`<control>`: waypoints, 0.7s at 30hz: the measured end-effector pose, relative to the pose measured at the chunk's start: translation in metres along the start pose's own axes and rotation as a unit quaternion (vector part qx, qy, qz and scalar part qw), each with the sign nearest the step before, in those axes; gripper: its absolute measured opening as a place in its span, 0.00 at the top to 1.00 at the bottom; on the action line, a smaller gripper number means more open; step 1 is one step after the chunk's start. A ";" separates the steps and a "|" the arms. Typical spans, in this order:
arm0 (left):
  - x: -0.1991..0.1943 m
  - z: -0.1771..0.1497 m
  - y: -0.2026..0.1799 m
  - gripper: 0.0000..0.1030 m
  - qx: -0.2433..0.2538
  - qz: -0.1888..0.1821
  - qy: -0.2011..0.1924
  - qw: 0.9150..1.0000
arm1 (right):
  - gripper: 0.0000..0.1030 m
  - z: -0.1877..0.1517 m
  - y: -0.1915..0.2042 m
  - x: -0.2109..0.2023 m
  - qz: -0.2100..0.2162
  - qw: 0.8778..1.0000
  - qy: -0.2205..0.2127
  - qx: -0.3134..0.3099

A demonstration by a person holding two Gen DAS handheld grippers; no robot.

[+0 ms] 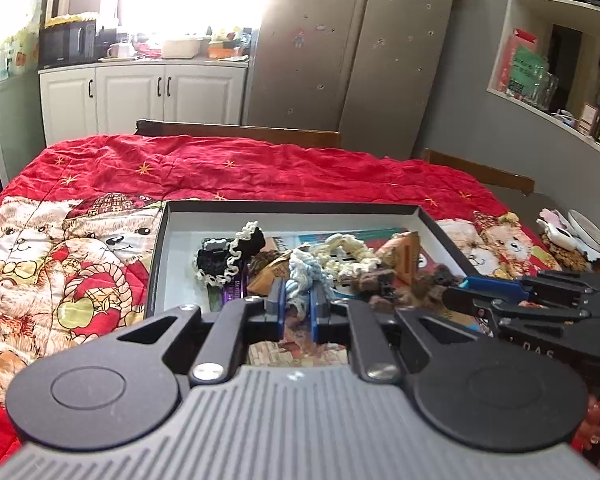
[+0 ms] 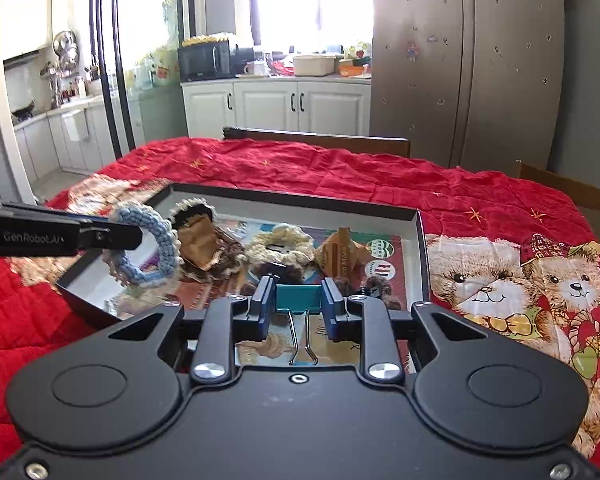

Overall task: Organize objects
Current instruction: 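Carry the blue scrunchie with the left tool while the right tool carries the binder clip over the box, then lower the blue scrunchie with the left tool while the right tool lowers the binder clip into the box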

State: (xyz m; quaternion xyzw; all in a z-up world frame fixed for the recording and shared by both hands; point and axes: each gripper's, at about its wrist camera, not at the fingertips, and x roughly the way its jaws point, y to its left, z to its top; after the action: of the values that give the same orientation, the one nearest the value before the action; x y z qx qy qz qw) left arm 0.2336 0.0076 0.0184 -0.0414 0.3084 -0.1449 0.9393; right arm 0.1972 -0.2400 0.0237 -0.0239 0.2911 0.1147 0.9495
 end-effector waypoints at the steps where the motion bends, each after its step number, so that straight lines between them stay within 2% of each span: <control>1: 0.003 0.000 0.001 0.86 -0.001 0.002 0.002 1.000 | 0.76 -0.001 -0.001 0.004 0.000 1.000 0.003 0.000; 8: 0.018 -0.004 0.007 0.86 -0.008 0.009 0.018 1.000 | 0.76 -0.007 -0.003 0.024 -0.001 1.000 0.020 -0.001; 21: 0.036 -0.014 0.016 0.86 -0.014 0.026 0.040 0.999 | 0.77 -0.009 0.001 0.034 0.004 0.999 0.029 -0.016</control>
State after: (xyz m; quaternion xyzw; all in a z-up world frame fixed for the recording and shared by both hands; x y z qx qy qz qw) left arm 0.2569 0.0122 -0.0159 -0.0409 0.3487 -0.1179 0.9289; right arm 0.2195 -0.2332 -0.0029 -0.0417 0.3169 0.1225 0.9396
